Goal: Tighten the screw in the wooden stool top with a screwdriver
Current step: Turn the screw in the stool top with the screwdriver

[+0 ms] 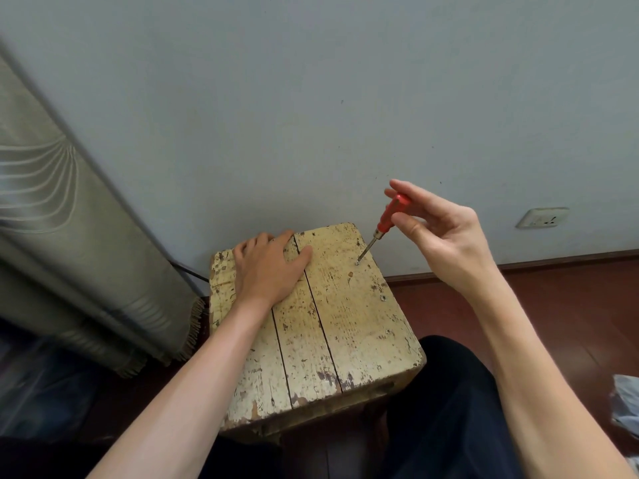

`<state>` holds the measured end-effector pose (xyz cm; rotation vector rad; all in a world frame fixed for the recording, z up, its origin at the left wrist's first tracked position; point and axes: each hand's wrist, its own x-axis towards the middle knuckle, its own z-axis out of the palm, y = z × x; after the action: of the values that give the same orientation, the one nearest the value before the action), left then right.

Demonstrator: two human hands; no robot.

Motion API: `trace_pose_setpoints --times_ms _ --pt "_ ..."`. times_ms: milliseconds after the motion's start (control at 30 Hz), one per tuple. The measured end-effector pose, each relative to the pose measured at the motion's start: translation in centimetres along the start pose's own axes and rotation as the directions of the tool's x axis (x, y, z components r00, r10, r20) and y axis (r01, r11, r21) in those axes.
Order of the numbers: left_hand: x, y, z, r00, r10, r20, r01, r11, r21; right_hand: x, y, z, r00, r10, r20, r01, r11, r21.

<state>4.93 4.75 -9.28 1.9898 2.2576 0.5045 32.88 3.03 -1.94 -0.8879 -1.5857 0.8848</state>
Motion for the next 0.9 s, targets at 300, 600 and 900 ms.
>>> trace_pose_setpoints --times_ms 300,600,900 --pt "-0.1 -0.1 0.0 1.0 -0.007 -0.002 0.007 1.0 -0.01 0.4 -0.5 0.6 0.999 0.001 -0.034 -0.002 1.0 -0.026" --pt "0.0 -0.1 0.0 1.0 -0.005 0.006 0.005 1.0 0.006 0.3 -0.8 1.9 0.993 -0.065 -0.098 0.051 0.989 -0.137" --pt "-0.1 0.1 -0.1 1.0 0.0 0.004 0.0 1.0 0.001 0.3 0.1 -0.2 0.995 -0.037 0.089 0.042 0.997 -0.058"
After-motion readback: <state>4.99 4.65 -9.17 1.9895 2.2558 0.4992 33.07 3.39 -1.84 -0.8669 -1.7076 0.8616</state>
